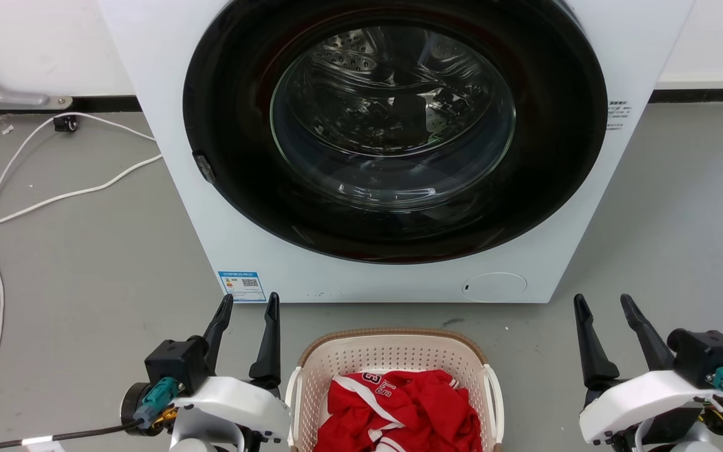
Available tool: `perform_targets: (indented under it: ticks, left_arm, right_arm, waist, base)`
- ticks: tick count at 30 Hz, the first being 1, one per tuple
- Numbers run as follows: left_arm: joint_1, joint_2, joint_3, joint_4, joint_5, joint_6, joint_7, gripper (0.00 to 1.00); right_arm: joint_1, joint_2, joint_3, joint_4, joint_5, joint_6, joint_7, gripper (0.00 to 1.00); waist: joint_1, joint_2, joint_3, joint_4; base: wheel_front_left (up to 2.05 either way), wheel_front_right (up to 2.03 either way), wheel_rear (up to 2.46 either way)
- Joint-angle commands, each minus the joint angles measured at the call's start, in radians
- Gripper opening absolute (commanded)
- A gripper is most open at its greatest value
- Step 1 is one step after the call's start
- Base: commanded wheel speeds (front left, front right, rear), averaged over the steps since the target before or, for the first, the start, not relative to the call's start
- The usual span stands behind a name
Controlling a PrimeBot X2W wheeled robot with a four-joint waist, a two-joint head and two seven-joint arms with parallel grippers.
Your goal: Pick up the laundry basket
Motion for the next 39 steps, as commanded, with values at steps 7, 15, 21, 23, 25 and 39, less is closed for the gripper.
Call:
perform_targets:
  ticks: [7,15,21,23,25,39]
  left_arm:
    - [-0.016,0.01,-0.016,0.006,0.075,0.014,-0.021,1.0]
    - [-0.012,0.012,-0.028,0.013,0.136,0.028,-0.039,1.0]
    - [-0.014,0.012,-0.032,0.018,0.173,0.031,-0.049,1.0]
    - [-0.013,0.011,-0.033,0.018,0.184,0.032,-0.053,1.0]
    - [-0.011,0.01,-0.031,0.019,0.192,0.032,-0.057,1.0]
    - [0.001,-0.001,-0.014,0.039,0.214,0.013,-0.079,1.0]
  right_arm:
    - [0.013,-0.001,0.013,-0.006,-0.084,0.0,-0.014,1.0]
    - [0.019,0.0,0.014,-0.01,-0.149,0.0,-0.021,1.0]
    - [0.024,0.0,0.017,-0.009,-0.185,0.0,-0.031,1.0]
    - [0.025,0.0,0.017,-0.008,-0.195,0.0,-0.034,1.0]
    - [0.026,0.0,0.016,-0.007,-0.205,0.0,-0.037,1.0]
    - [0.035,0.0,0.012,0.003,-0.231,0.0,-0.065,1.0]
  waist:
    - [0.0,0.0,-0.002,0.002]
    - [0.0,0.0,-0.001,0.002]
    - [0.0,0.0,0.0,0.003]
    - [0.0,0.0,0.0,0.004]
    - [0.0,0.0,0.0,0.004]
    - [0.0,0.0,0.004,0.004]
  base:
    - [0.0,0.0,0.0]
    - [0.0,0.0,0.0]
    - [0.0,0.0,0.0]
    - [0.0,0.0,0.0]
    - [0.0,0.0,0.0]
    - [0.0,0.0,0.0]
